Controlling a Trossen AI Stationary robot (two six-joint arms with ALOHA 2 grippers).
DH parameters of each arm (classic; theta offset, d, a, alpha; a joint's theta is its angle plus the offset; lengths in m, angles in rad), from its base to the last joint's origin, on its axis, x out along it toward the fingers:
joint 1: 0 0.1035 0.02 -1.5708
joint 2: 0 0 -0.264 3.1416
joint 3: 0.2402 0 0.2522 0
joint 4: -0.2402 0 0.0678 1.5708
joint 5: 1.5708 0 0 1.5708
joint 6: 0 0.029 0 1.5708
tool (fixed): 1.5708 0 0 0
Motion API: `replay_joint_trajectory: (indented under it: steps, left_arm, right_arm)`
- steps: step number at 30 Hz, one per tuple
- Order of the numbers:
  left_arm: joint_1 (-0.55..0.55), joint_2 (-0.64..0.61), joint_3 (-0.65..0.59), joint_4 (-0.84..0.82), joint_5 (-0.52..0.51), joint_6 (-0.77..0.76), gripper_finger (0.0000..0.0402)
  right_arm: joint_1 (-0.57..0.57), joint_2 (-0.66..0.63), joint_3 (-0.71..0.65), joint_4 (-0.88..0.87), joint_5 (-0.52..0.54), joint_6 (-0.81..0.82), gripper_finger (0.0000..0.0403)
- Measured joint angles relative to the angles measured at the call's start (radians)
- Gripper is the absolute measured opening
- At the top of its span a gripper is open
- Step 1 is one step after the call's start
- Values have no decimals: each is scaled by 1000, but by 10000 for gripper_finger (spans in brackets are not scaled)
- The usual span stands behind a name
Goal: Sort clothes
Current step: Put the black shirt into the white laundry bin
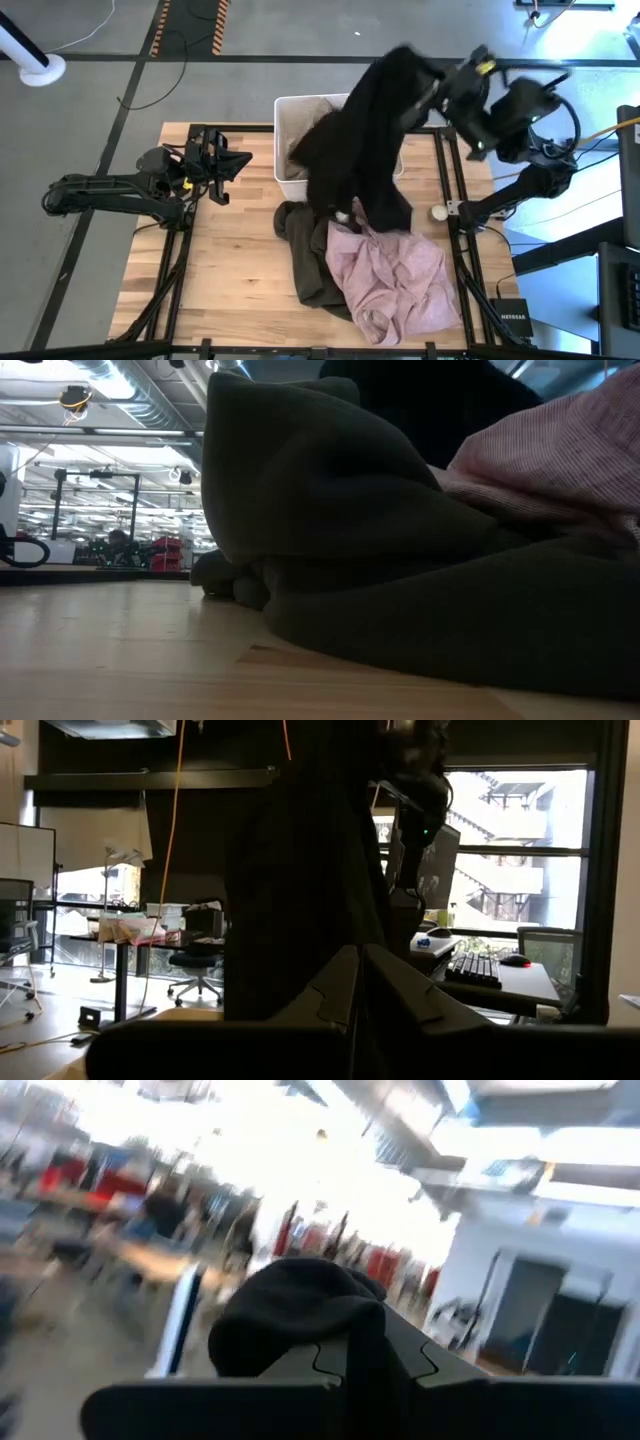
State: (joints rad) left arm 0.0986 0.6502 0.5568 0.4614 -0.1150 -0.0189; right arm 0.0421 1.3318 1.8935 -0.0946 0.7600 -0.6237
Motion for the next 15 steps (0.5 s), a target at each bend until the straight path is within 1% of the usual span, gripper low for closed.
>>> replay_joint_trajectory:
  steps: [3,5,11,15]
  left_arm:
    - [0,0,0,0,0,0,15]
    - [0,0,0,0,0,0,15]
    - [0,0,0,0,0,0,15]
    - [0,0,0,3,0,26,15]
  right_arm:
    - [-81,16,0,211,-94,-97,26]
    - [-136,32,1,340,-181,-143,26]
    - [-281,79,1,656,-464,-141,27]
    - [-350,125,0,834,-564,-131,27]
